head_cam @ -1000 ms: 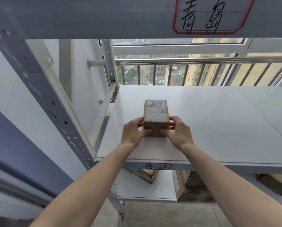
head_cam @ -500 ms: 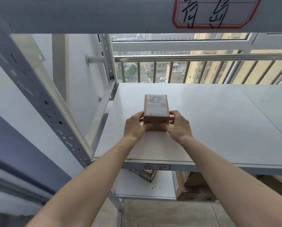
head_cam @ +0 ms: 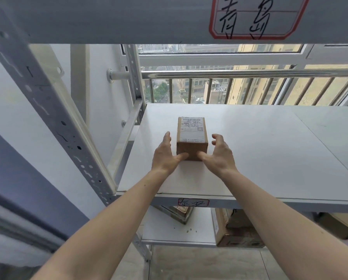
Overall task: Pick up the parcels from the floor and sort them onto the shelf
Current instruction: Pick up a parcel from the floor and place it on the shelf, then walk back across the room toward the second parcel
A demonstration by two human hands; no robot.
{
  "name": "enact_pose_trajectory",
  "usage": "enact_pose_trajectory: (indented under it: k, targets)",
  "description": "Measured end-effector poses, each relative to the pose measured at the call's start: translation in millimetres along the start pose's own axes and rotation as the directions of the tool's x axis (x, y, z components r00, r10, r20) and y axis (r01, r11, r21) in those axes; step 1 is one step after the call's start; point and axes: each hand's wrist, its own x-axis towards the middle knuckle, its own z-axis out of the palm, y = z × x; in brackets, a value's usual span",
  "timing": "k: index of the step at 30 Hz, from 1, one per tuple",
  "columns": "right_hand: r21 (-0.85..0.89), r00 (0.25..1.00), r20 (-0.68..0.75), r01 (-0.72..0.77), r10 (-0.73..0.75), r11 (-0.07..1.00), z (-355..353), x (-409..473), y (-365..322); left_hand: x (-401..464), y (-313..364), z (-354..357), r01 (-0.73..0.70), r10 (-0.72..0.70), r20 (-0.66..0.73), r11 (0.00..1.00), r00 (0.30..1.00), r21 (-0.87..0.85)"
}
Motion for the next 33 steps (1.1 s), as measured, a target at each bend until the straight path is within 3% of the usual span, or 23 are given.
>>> enact_pose_trajectory:
  k: [6,12,20,28,33]
  targets:
    - [0.035,0.983,-0.167,0.085,-0.078,0.996,0,-19,0,-15,-4,-6,-0.032,0.037,-0.127,0.998,0.991,0.047]
    - [0.094,0.902,-0.353,0.299,-0.249,0.950,10,-43,-15,-38,-1,-21,-0.045,0.016,-0.334,0.996,0.942,-0.081]
    - [0.240,0.827,-0.416,0.501,-0.378,0.831,48,-75,-52,-72,-4,-54,-0.103,-0.034,-0.556,0.971,0.830,-0.214]
    - [0.295,0.793,-0.231,0.609,-0.564,0.736,85,-119,-66,-141,-26,-76,-0.100,-0.008,-0.712,0.989,0.702,-0.110]
    - [0.388,0.750,-0.064,0.626,-0.658,0.676,94,-152,-78,-191,-39,-84,-0.027,-0.077,-0.803,0.993,0.590,-0.115]
